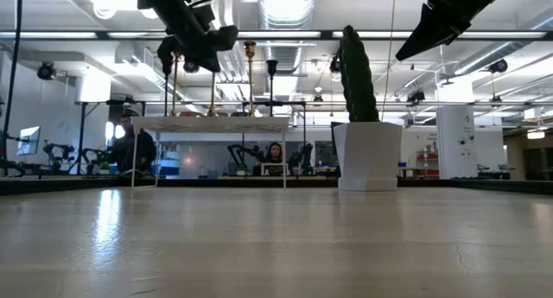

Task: Pick & Place candle stick holders
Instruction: Put the golden candle holder on the shelf

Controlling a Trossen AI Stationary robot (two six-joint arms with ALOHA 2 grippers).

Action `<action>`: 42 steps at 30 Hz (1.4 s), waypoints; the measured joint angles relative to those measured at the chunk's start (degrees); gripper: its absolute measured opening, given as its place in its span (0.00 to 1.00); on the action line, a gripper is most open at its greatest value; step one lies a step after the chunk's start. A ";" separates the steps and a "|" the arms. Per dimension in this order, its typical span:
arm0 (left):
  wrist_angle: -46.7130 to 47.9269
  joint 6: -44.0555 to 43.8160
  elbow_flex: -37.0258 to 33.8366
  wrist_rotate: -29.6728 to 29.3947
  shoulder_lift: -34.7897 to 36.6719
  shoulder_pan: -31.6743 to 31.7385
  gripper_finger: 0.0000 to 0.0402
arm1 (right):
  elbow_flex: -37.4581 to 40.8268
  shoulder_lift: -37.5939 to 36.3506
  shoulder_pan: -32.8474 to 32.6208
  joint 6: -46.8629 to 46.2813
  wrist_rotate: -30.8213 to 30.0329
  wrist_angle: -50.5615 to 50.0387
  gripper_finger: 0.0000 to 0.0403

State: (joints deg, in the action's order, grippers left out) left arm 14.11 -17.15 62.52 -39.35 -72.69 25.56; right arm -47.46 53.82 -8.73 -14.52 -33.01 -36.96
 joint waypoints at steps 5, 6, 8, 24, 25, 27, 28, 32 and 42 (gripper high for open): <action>0.09 -0.42 -0.07 1.32 -0.19 0.62 0.05 | 0.00 0.00 0.00 0.00 0.00 -0.01 0.02; 0.10 -0.48 -0.07 1.37 -0.19 0.68 0.05 | 0.00 0.00 0.01 0.00 0.00 0.01 0.02; 0.11 -0.50 -0.10 1.48 -0.19 0.83 0.05 | 0.00 0.00 0.00 0.00 0.00 0.01 0.02; -0.06 -0.90 -0.90 2.39 -0.17 1.16 0.09 | 0.00 0.00 0.02 0.00 0.00 0.01 0.02; 0.00 -0.90 -0.92 2.43 -0.17 1.22 0.11 | 0.00 0.00 0.00 0.00 0.00 0.01 0.02; 0.18 -0.70 -0.94 2.45 -0.17 1.22 0.12 | 0.00 0.00 0.01 0.00 0.00 0.00 0.02; 0.24 -0.34 -0.94 2.48 -0.17 1.22 0.13 | 0.00 0.00 0.00 0.00 0.00 0.01 0.02; -0.08 0.97 -0.96 2.58 -0.17 1.28 0.13 | 0.00 0.00 0.00 0.00 -0.01 0.01 0.02; -0.48 1.99 -0.96 2.56 -0.17 1.35 0.22 | 0.00 0.00 0.01 0.00 -0.01 0.01 0.02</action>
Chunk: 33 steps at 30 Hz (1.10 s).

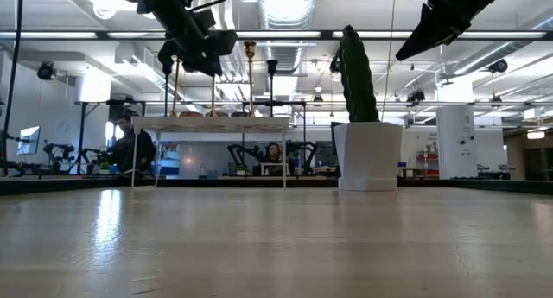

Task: Pick & Place candle stick holders
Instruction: Put the golden candle holder on the shelf, then return to Home Position

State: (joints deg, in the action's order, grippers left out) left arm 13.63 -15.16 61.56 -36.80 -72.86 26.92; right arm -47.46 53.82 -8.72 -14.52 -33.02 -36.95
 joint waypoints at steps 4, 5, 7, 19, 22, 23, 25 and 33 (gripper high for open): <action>0.02 -0.09 0.01 -0.01 0.00 0.00 0.32 | 0.00 0.00 0.01 0.00 0.01 0.00 0.02; 0.02 -0.16 0.02 -0.02 0.00 0.00 0.34 | 0.00 0.00 0.00 0.00 0.01 -0.01 0.02; 0.07 -0.18 0.02 -0.02 0.00 0.00 0.38 | 0.00 0.00 0.00 0.00 0.01 -0.01 0.02; 0.62 -1.93 0.00 3.21 0.05 -0.15 0.42 | 0.00 0.00 0.01 0.00 0.01 -0.02 0.02; 0.66 -1.99 0.01 3.19 0.13 -0.30 0.42 | 0.00 0.00 0.01 0.00 0.01 -0.02 0.02; 0.67 -2.00 0.02 3.19 0.15 -0.31 0.42 | 0.00 0.00 0.00 0.00 0.01 -0.02 0.02; 0.90 -1.99 0.02 3.19 0.25 -0.38 0.42 | 0.00 0.00 0.00 0.00 0.01 -0.01 0.02; 3.33 -2.60 0.02 1.18 0.86 -0.89 0.42 | 0.00 0.00 -0.01 0.00 0.01 -0.02 0.02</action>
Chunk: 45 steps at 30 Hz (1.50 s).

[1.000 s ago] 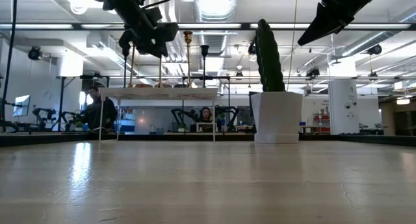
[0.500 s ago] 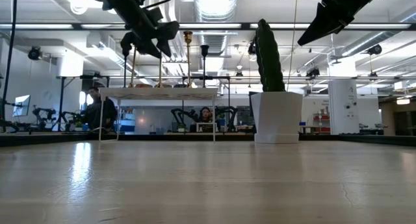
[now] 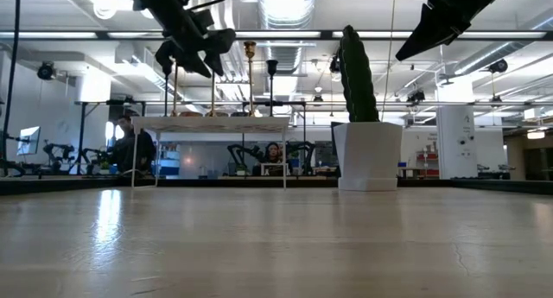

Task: Pick & Place candle stick holders
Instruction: Return to Home Position

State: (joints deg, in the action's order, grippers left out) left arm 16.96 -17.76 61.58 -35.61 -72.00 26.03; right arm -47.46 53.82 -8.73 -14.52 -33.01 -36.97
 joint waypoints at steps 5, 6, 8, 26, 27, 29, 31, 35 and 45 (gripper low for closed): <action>0.04 0.16 0.00 -1.44 0.21 -0.65 0.42 | 0.00 0.00 0.00 0.00 0.00 0.00 0.02; 0.14 0.27 -0.02 -2.35 0.24 -0.83 0.42 | 0.00 0.00 0.00 0.00 0.00 0.00 0.02; 0.93 0.28 0.00 -3.53 0.52 -1.20 0.42 | 0.00 0.00 0.00 0.00 0.00 -0.02 0.02; 4.54 -0.24 0.00 -5.01 3.17 -8.41 0.42 | 0.00 0.00 0.02 0.00 0.00 0.00 0.02; 4.99 -0.33 0.00 -5.02 3.71 -9.05 0.42 | 0.00 0.00 0.02 0.00 0.00 0.02 0.02; 5.74 -0.33 0.00 -5.03 4.82 -10.64 0.42 | 0.00 -0.01 0.02 0.00 0.00 0.00 0.02; 7.11 -0.33 0.00 -5.01 6.02 -12.48 0.42 | 0.00 0.00 0.02 0.00 0.00 0.00 0.02; 11.34 1.08 0.00 -5.00 8.38 -17.24 0.42 | 0.00 -0.01 0.02 0.00 0.00 0.01 0.02; 7.33 10.94 -3.10 -3.88 14.53 -34.07 0.20 | 0.00 -0.01 0.02 0.00 0.00 0.02 0.02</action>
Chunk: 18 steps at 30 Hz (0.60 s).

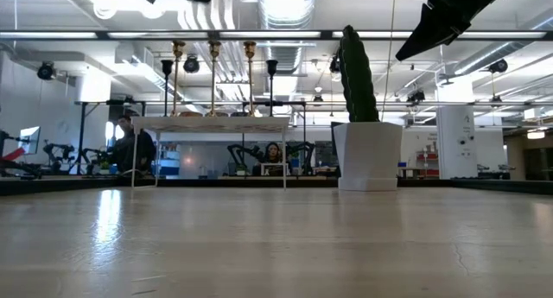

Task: Pick & Place candle stick holders
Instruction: Return to Home Position

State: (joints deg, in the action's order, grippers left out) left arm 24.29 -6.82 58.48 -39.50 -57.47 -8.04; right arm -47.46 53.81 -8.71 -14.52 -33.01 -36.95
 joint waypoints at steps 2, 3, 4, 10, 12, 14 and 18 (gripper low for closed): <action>-3.55 4.30 -1.09 3.43 1.17 -2.25 0.09 | 0.00 0.01 0.00 0.00 0.00 0.00 0.02; -5.20 6.26 -1.50 6.67 1.62 -3.08 0.05 | 0.00 -0.01 0.00 0.00 0.00 -0.01 0.02; -6.25 7.35 -1.74 10.35 2.00 -3.54 0.03 | 0.00 0.00 0.00 0.00 0.00 -0.01 0.02; -6.19 9.27 -2.38 28.81 3.37 -4.08 0.08 | 0.00 0.00 0.00 0.00 0.00 0.00 0.02; -6.20 9.38 -2.52 31.09 3.50 -4.08 0.09 | 0.00 0.00 0.00 0.00 0.00 -0.02 0.02; -6.39 9.01 -2.52 31.33 3.52 -4.07 0.09 | 0.00 0.01 0.00 0.00 0.00 -0.02 0.02; -9.52 10.42 -2.56 30.92 3.45 -4.01 0.09 | 0.00 0.01 0.00 0.00 0.00 0.00 0.02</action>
State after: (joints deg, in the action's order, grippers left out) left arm 14.77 3.60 55.92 -8.58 -54.02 -12.05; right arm -47.46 53.82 -8.71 -14.52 -33.01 -36.95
